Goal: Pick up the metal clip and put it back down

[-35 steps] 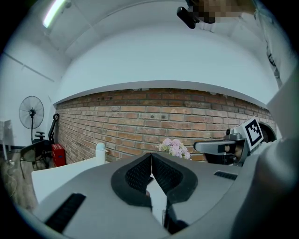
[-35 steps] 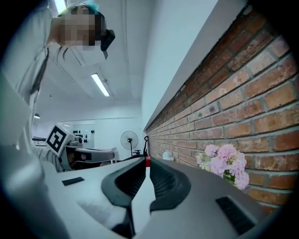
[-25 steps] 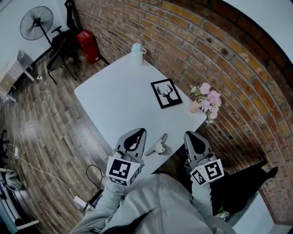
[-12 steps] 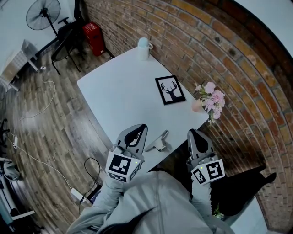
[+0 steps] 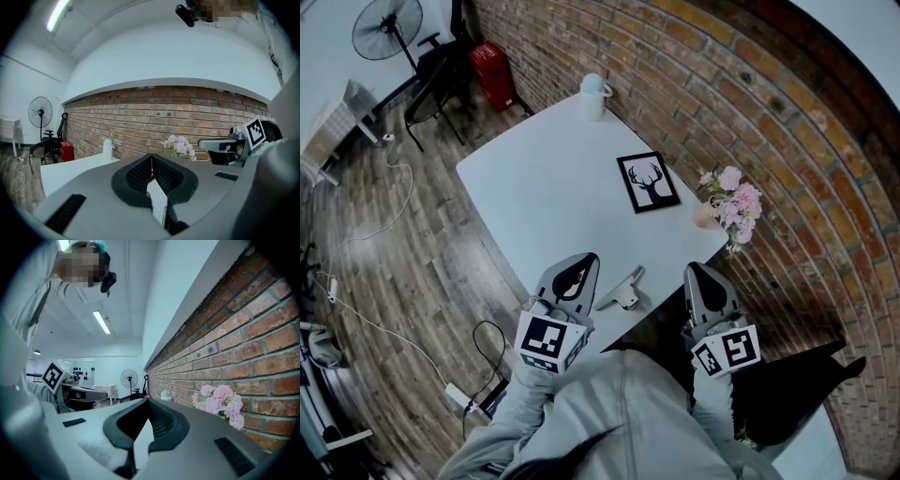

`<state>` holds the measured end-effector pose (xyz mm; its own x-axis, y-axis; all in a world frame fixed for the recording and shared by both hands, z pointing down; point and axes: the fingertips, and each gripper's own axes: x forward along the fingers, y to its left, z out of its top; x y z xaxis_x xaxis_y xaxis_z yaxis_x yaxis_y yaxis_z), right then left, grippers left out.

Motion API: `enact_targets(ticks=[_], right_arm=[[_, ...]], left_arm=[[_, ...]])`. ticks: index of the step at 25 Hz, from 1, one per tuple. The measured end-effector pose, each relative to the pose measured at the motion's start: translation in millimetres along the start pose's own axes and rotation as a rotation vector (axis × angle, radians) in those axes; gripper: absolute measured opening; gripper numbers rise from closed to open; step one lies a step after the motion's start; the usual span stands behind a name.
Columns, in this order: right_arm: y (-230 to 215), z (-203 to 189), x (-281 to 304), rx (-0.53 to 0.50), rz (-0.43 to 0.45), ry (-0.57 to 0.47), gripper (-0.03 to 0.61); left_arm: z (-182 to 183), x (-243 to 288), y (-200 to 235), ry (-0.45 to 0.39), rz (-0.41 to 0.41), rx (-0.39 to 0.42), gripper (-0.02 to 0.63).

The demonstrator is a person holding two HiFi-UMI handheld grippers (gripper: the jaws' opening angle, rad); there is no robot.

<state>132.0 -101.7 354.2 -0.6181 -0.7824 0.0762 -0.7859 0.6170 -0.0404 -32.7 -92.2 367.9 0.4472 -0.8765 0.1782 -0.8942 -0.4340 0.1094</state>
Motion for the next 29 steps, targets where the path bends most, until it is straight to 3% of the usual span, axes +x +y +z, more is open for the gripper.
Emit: enact_targets(ticks=[29], right_arm=[[2, -6, 10, 0.017, 0.011, 0.017, 0.023]], left_arm=[[-4, -1, 11, 0.01, 0.02, -0.012, 0.028]])
